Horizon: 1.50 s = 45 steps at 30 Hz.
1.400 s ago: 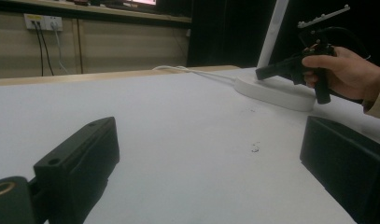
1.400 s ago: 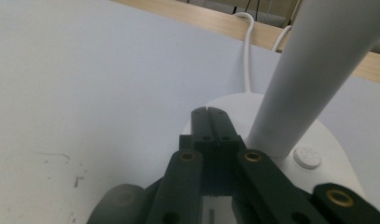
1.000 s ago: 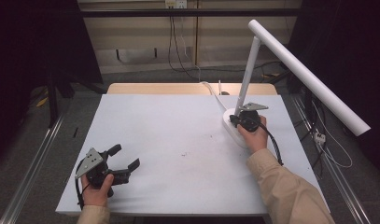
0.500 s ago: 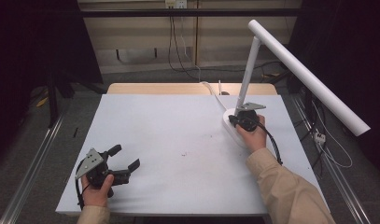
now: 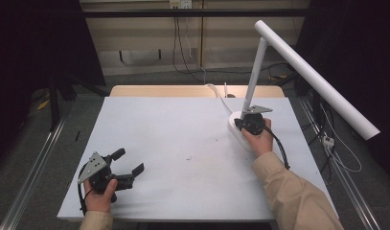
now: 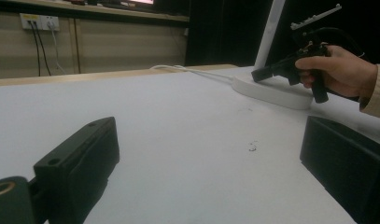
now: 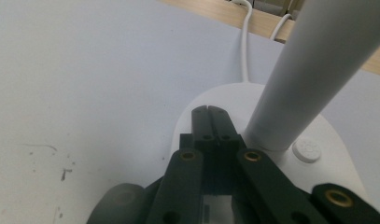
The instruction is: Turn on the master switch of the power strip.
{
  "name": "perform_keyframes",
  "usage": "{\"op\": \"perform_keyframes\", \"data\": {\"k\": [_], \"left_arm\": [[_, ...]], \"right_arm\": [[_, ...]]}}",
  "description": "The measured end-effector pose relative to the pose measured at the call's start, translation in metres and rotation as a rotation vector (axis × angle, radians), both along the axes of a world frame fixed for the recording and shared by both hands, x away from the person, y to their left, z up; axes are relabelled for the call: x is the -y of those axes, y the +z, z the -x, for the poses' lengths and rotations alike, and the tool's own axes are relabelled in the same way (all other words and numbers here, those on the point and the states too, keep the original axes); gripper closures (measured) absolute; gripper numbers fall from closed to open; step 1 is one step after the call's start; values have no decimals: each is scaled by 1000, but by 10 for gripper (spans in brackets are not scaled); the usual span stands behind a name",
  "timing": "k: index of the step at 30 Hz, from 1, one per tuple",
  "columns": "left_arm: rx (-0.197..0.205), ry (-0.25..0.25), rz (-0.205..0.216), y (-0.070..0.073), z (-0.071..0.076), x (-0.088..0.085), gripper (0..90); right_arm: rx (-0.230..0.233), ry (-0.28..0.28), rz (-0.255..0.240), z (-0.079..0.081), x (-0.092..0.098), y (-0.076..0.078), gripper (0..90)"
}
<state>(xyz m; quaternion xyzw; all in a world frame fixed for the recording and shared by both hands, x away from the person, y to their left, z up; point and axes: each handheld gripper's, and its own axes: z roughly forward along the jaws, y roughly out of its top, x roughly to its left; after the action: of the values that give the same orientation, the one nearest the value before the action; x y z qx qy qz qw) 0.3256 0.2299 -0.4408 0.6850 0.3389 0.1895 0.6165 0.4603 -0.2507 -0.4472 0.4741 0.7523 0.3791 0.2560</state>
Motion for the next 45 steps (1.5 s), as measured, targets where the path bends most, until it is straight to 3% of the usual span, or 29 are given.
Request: {"op": "perform_keyframes", "data": {"k": [9,19,23,27,29,31,37,39,45], "left_arm": [[0,-4,-2,0,0,1,43],[5,4,0,1,1,-1,43],[4,3,0,0,1,0,43],[4,6,-1,0,0,0,43],[1,3,-2,0,0,0,43],[-1,0,-1,0,0,1,43],[1,1,2,0,-1,2,43],[-2,0,-4,0,0,1,43],[-2,3,0,-1,3,-2,42]], "right_arm": [[-11,-18,-29,0,0,-1,900],[-11,-20,-21,0,0,-2,900],[20,-23,-17,3,0,0,900],[21,-23,-28,4,1,-1,900],[25,-17,-57,6,2,-2,900],[25,-20,-64,8,3,-2,806],[22,-3,-94,14,2,1,767],[27,9,-110,17,0,5,678],[38,20,-124,26,-3,12,563]]}}
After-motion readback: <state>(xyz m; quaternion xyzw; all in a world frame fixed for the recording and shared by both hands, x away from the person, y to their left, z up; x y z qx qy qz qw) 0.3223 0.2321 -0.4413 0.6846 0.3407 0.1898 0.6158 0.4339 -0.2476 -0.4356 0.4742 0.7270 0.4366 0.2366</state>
